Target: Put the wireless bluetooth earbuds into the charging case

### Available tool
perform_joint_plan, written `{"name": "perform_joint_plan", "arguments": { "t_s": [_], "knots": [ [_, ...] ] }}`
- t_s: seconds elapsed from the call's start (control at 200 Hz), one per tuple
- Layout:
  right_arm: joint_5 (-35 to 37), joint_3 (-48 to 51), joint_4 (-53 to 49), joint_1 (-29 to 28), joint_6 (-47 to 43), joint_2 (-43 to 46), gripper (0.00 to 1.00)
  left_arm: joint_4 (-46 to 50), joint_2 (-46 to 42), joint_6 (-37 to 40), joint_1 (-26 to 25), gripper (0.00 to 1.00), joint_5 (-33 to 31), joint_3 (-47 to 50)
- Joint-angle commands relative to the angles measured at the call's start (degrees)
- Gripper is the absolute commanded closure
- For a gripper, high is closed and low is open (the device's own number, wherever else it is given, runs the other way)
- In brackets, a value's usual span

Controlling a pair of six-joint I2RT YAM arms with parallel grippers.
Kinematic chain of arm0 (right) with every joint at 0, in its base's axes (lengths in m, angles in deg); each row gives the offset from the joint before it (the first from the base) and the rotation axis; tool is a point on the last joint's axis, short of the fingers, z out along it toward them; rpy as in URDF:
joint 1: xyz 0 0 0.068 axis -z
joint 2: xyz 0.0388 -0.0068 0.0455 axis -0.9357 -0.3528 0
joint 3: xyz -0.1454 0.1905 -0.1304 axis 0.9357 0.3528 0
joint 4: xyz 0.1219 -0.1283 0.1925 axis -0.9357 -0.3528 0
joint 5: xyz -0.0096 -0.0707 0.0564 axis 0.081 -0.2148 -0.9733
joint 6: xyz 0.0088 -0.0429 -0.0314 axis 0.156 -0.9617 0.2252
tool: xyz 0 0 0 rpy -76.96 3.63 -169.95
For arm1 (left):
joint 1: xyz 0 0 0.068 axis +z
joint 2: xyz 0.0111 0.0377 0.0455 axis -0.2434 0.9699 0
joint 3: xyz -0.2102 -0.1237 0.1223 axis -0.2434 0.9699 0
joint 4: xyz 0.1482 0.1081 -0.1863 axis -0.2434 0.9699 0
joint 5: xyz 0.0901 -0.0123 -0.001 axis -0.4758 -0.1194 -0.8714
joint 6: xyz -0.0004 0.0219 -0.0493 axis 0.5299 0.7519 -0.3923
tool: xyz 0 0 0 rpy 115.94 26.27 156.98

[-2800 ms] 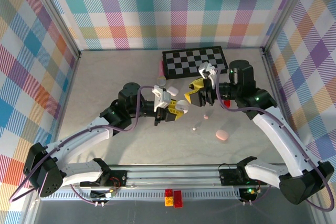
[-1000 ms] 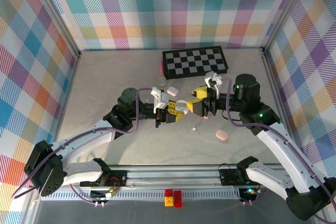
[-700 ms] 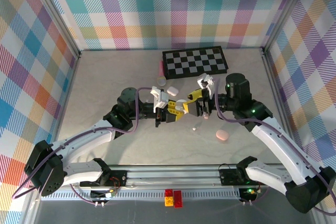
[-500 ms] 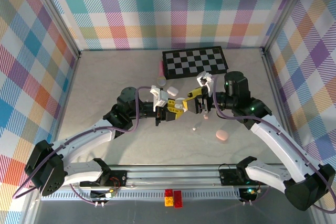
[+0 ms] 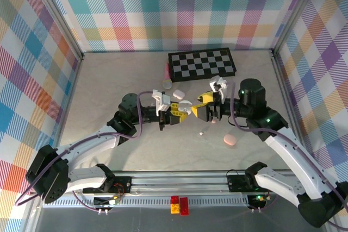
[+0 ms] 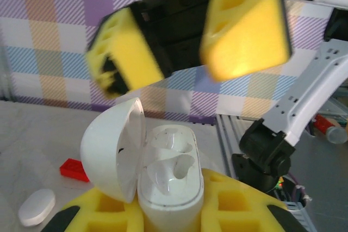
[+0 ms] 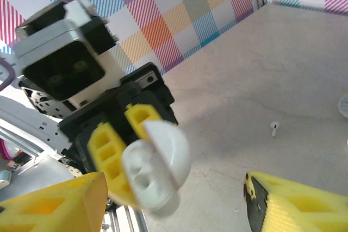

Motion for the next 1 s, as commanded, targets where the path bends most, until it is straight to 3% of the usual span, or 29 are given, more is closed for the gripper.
{"name": "perform_joint_plan", "arguments": {
  "t_s": [0.0,0.085,0.235,0.31,0.49,0.995],
  "knots": [
    [-0.19,4.87,6.82,3.06,4.32,1.64,0.32,-9.15,0.61,-3.71,2.22,0.93,1.59,1.72],
    [2.77,7.83,7.1,5.69,6.85,1.45,0.32,-11.36,0.74,-5.65,3.71,0.93,2.3,2.62],
    [18.33,7.48,-2.45,6.84,8.47,-4.57,0.33,-11.48,-1.56,-6.09,6.11,0.93,2.14,4.14],
    [21.17,7.34,-5.25,6.84,10.94,-9.06,0.36,-11.15,-3.11,-5.96,6.89,0.93,1.58,4.96],
    [15.58,8.46,-4.38,6.67,12.11,-18.98,0.41,-8.59,-5.5,-4.88,7.6,0.93,1.1,5.46],
    [14.94,5.48,-5.92,5.29,6.41,-40.1,0.36,-9.77,-6.46,-7.39,7.69,0.92,1.43,5.46]
  ]
}}
